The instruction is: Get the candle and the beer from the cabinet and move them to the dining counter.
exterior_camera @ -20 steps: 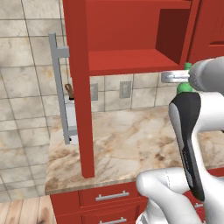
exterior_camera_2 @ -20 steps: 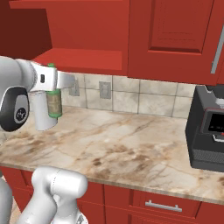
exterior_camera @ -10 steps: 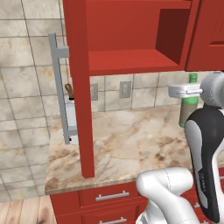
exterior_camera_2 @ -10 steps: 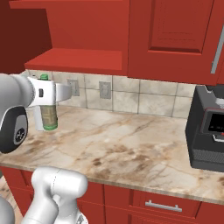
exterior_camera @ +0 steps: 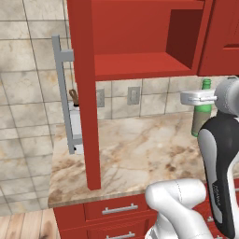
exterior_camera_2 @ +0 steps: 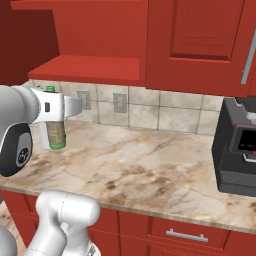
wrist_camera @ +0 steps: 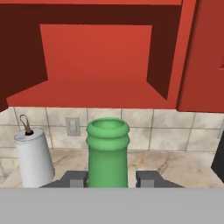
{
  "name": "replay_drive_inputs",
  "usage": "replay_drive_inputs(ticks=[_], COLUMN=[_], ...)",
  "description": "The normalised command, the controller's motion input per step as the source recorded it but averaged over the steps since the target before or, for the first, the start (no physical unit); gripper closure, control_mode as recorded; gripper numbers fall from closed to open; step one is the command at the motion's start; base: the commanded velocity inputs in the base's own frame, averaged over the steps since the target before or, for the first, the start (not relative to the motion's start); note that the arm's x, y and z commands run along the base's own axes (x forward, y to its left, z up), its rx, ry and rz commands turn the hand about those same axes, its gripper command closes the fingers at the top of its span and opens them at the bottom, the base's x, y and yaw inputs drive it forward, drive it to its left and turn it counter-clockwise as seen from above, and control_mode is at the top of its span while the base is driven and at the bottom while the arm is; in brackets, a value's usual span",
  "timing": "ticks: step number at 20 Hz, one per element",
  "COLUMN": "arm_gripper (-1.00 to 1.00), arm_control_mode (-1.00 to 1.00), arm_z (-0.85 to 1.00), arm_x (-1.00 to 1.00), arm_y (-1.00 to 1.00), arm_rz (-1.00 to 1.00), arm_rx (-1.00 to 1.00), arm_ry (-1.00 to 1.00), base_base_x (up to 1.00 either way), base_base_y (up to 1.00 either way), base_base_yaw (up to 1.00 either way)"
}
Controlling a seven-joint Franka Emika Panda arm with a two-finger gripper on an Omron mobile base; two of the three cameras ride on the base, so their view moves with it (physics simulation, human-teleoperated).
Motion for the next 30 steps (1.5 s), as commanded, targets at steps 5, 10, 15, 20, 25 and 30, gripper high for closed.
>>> replay_drive_inputs(ticks=[5,10,15,20,25,30], arm_gripper=[1.00,1.00,1.00,1.00,1.00,1.00], arm_control_mode=[1.00,1.00,1.00,1.00,1.00,1.00], arm_z=[0.00,0.00,0.00,0.00,0.00,0.00], arm_x=[0.00,0.00,0.00,0.00,0.00,0.00], arm_y=[0.00,0.00,0.00,0.00,0.00,0.00], arm_rz=[0.00,0.00,0.00,0.00,0.00,0.00], arm_rx=[0.00,0.00,0.00,0.00,0.00,0.00], arm_ry=[0.00,0.00,0.00,0.00,0.00,0.00], base_base_x=[-0.07,-0.93,-1.00,-0.56,-0.13,0.00], base_base_y=[0.00,-0.15,-0.26,0.00,0.03,0.00], base_base_yaw=[0.00,-0.16,-0.53,-0.81,-0.98,-1.00])
